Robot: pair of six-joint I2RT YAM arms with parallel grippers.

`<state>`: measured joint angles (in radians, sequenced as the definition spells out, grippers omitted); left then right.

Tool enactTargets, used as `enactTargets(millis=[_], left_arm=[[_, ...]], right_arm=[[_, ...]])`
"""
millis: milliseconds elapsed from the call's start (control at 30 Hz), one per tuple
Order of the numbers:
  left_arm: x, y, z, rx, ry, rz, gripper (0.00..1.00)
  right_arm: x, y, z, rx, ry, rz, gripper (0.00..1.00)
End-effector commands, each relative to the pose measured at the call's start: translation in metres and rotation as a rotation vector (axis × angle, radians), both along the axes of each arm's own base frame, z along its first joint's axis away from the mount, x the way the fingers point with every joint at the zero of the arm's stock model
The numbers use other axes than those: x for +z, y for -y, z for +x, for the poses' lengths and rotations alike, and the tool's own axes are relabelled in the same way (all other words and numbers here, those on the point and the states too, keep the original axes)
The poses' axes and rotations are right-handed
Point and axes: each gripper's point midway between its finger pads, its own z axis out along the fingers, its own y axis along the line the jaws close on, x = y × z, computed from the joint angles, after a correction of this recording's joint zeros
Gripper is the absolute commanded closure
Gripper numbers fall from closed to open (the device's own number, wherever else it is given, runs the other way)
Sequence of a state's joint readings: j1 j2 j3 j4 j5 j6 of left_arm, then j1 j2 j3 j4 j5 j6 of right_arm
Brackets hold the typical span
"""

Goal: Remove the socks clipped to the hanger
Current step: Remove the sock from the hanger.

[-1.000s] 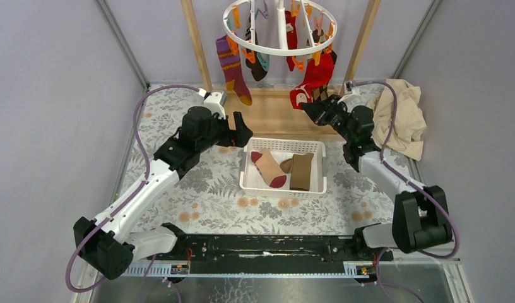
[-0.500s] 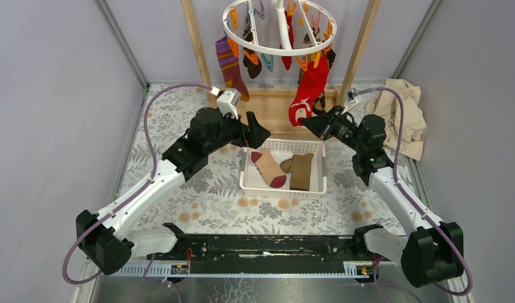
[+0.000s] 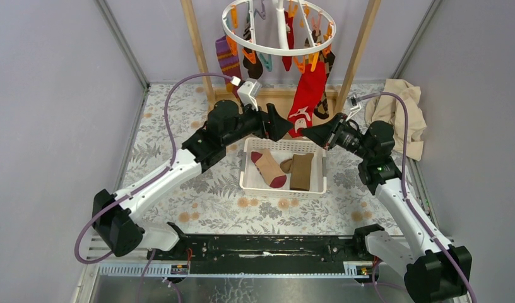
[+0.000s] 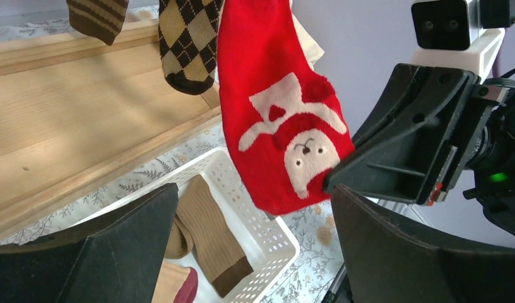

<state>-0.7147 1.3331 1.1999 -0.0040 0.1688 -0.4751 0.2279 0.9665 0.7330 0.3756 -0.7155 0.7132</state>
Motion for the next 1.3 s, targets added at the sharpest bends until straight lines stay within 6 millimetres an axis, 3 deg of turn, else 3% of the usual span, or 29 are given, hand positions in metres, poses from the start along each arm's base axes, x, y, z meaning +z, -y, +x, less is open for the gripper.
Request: enactTargets(millis=[0,467,633,900,1267], left_arm=[[0.023,0.016,0.006,-0.032,0.062,-0.111,0.01],[0.008,0.023,-0.002,-0.076,0.026,-0.136,0.01],[0.015,0.018,-0.003,-0.062,0.038,-0.148,0.01],[0.033,-0.012,-0.003,0.042,0.101,-0.072,0.01],[0.037,-0.066,-0.009,0.191,0.105,0.006,0.01]], right_arm=[[0.014,-0.003,-0.011,0.053,0.014,0.030,0.93],[0.025,-0.012,-0.009,0.117,0.011,0.135,0.93],[0.025,-0.015,-0.005,0.130,-0.003,0.160,0.93],[0.028,-0.031,0.006,0.157,-0.019,0.168,0.93],[0.036,-0.089,0.013,0.250,-0.014,0.140,0.93]])
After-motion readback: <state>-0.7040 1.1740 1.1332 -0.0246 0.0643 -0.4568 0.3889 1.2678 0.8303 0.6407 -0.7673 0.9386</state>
